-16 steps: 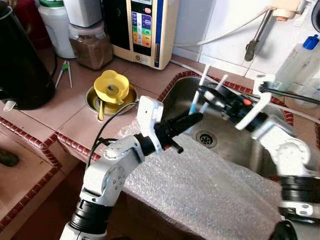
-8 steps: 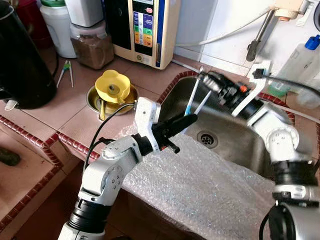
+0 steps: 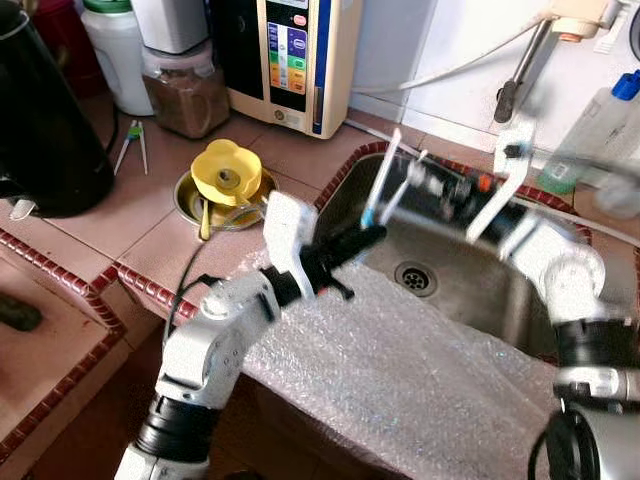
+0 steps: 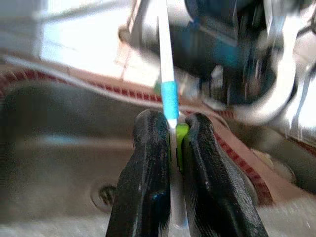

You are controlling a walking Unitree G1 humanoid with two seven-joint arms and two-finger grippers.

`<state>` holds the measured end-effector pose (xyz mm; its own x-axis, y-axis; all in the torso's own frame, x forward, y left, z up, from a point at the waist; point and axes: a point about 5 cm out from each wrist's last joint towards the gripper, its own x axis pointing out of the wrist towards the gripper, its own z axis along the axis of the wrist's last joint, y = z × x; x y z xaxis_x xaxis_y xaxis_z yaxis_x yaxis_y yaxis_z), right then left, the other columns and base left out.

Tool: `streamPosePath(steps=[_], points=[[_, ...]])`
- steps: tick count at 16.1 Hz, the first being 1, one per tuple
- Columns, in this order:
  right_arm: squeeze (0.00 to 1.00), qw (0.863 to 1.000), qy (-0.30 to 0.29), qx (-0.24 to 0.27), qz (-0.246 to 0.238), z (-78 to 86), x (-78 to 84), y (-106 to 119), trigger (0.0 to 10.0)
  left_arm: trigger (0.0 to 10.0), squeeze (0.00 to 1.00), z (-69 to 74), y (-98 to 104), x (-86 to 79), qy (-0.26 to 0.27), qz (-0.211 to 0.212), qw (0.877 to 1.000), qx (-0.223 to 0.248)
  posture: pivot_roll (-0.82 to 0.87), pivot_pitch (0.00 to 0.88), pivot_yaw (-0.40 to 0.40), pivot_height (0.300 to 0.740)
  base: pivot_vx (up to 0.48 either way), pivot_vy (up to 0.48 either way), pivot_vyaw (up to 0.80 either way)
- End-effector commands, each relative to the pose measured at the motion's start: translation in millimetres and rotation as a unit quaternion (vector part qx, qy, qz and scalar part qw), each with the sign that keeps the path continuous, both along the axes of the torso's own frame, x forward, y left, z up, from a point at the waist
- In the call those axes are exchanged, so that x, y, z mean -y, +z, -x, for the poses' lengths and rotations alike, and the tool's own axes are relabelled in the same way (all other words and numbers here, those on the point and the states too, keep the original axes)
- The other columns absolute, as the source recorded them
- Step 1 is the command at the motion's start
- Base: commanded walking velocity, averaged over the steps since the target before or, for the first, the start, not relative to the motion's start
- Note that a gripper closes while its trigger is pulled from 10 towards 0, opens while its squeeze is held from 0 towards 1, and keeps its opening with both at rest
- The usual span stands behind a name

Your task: Kitchen organization

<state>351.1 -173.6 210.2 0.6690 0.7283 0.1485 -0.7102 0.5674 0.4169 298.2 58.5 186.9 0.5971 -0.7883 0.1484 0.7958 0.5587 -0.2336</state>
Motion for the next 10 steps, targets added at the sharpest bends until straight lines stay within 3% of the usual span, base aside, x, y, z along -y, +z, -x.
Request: streamPosePath(steps=[1, 2, 3, 5, 6, 7, 8, 9, 10], points=[[0.00, 1.000, 0.000, -0.009, 0.003, 0.9, 2.0, -3, 10.0, 10.0, 0.00, -0.6, 8, 1.8, -0.001, 0.004, 1.000, 0.018, -0.01, 0.115, -0.029, 0.740, 0.000, 0.000, 0.00], [0.00, 1.000, 0.003, -0.013, 0.001, 2.1, 0.9, -5, 10.0, 10.0, 0.00, -1.1, 7, 2.1, -0.001, 0.003, 1.000, 0.018, -0.01, 0.113, -0.026, 0.740, 0.000, 0.000, 0.00], [1.00, 1.000, -0.003, -0.020, 0.002, 1.8, 0.7, -8, 10.0, 10.0, 0.00, -1.4, 8, 3.1, -0.003, 0.002, 1.000, 0.021, -0.02, 0.112, -0.024, 0.740, 0.000, 0.000, 0.00], [1.00, 1.000, -0.007, -0.017, 0.010, 0.8, -0.2, -9, 10.0, 10.0, 0.00, -1.4, 8, 4.6, -0.007, 0.002, 1.000, 0.022, -0.02, 0.108, -0.022, 0.740, 0.000, 0.000, 0.00], [0.95, 1.000, -0.012, -0.015, 0.011, -1.0, -1.3, -9, 10.0, 10.0, 0.00, -1.4, 8, 5.2, -0.008, 0.001, 1.000, 0.023, -0.02, 0.106, -0.022, 0.740, 0.000, 0.000, 0.00], [0.55, 1.000, -0.019, -0.020, 0.000, -3.1, -1.8, -8, 10.0, 10.0, 0.00, -1.5, 8, 6.0, -0.009, 0.001, 1.000, 0.024, -0.02, 0.105, -0.023, 0.740, 0.000, 0.000, 0.00], [0.00, 1.000, -0.020, -0.022, -0.003, -4.1, -3.3, -7, 1.0, 10.0, 0.00, -1.3, 7, 6.7, -0.010, 0.001, 1.000, 0.025, -0.02, 0.102, -0.023, 0.740, 0.000, 0.000, 0.00], [0.00, 0.999, -0.023, -0.023, -0.006, -5.2, -8.1, -5, 0.0, 10.0, 0.00, -0.4, 6, 7.6, -0.013, -0.001, 1.000, 0.025, -0.02, 0.102, -0.024, 0.740, 0.000, 0.000, 0.00], [0.00, 0.999, -0.026, -0.021, -0.011, -5.7, -11.5, -2, 0.0, 10.0, 0.00, 0.1, 5, 8.2, -0.014, -0.003, 1.000, 0.025, -0.02, 0.100, -0.029, 0.740, 0.000, 0.000, 0.00]])
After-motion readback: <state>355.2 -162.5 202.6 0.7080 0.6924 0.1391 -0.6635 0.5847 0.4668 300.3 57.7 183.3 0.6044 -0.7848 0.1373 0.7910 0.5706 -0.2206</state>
